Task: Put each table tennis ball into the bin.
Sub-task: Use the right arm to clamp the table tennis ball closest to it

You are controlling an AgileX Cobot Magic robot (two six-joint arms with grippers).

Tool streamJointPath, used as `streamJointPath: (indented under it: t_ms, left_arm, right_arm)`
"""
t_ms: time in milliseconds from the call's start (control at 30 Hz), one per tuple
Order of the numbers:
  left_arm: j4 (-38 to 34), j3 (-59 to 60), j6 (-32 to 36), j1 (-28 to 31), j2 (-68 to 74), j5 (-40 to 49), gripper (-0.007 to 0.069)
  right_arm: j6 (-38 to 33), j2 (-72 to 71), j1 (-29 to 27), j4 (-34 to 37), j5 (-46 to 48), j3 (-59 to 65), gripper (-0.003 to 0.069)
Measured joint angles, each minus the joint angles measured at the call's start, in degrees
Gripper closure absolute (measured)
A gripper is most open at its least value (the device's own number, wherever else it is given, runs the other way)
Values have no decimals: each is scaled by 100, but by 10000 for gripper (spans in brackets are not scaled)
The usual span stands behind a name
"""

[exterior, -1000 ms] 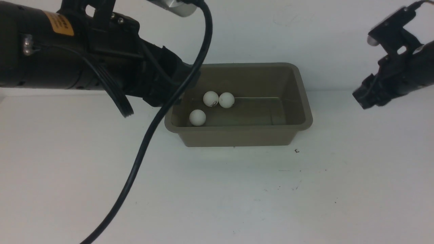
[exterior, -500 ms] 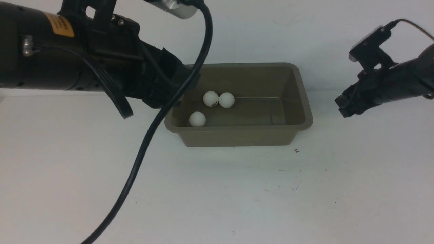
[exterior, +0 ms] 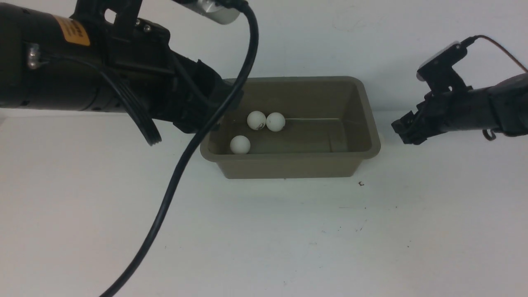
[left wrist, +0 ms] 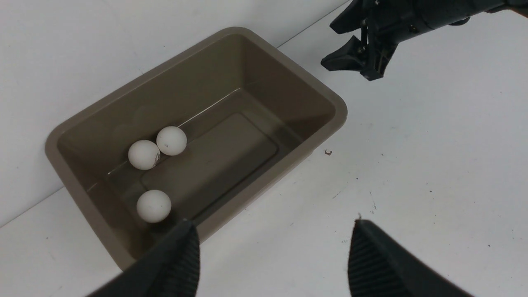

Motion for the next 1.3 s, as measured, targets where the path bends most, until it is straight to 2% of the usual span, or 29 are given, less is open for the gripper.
streamJointPath:
  t_ms: [233, 800, 1300]
  left_arm:
    - [0, 0, 0, 0, 0, 0, 187]
    - [0, 0, 0, 0, 0, -10, 187]
    - [-2, 0, 0, 0, 0, -18, 187]
  right_arm:
    - [-720, 275, 0, 517, 266, 0, 139]
    - [-2278, 679, 0, 2284, 583, -42, 139]
    - [-2342, 948, 0, 2626, 859, -398, 140]
